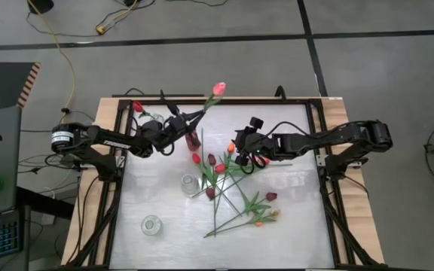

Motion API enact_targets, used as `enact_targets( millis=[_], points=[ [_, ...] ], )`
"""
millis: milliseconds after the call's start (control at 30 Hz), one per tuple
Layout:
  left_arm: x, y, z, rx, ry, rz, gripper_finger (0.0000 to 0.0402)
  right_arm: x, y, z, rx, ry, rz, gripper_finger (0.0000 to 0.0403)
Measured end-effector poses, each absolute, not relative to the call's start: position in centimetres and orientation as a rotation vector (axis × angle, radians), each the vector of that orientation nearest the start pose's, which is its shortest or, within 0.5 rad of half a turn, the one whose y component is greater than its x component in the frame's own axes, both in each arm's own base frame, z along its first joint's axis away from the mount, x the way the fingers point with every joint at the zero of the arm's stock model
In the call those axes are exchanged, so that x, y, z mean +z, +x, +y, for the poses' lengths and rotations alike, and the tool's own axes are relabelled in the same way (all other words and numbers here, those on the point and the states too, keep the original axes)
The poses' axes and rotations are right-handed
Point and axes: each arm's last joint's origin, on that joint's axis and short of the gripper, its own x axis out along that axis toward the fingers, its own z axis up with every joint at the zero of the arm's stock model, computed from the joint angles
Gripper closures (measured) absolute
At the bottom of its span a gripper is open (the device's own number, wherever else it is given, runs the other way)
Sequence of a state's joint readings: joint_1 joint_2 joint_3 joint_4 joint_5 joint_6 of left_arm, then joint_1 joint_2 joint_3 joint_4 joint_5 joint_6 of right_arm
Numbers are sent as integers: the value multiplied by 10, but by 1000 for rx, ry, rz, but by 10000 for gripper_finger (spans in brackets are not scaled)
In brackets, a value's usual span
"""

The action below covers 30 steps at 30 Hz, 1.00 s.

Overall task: Sort flowers into vase by color
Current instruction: Put the pink tulip into the red vase, then put the red tulip into the top transparent vase

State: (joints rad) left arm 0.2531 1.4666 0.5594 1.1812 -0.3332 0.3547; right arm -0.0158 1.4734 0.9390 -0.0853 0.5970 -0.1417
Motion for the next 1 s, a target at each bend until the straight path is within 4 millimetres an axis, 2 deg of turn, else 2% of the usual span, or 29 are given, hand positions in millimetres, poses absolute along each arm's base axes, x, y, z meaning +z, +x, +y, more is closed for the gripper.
enact_targets(
  millis=[133,333,700,1000],
  points=[
    [235,270,81,684,319,-154,397,240,310,-21,-551,-313,645,207],
    [233,272,75,678,318,-132,393,240,310,-21,-551,-312,645,207],
    [229,273,68,772,360,-44,330,240,310,-21,-552,-312,645,207],
    [228,274,54,883,396,19,308,240,310,-21,-552,-314,646,207]
  ],
)
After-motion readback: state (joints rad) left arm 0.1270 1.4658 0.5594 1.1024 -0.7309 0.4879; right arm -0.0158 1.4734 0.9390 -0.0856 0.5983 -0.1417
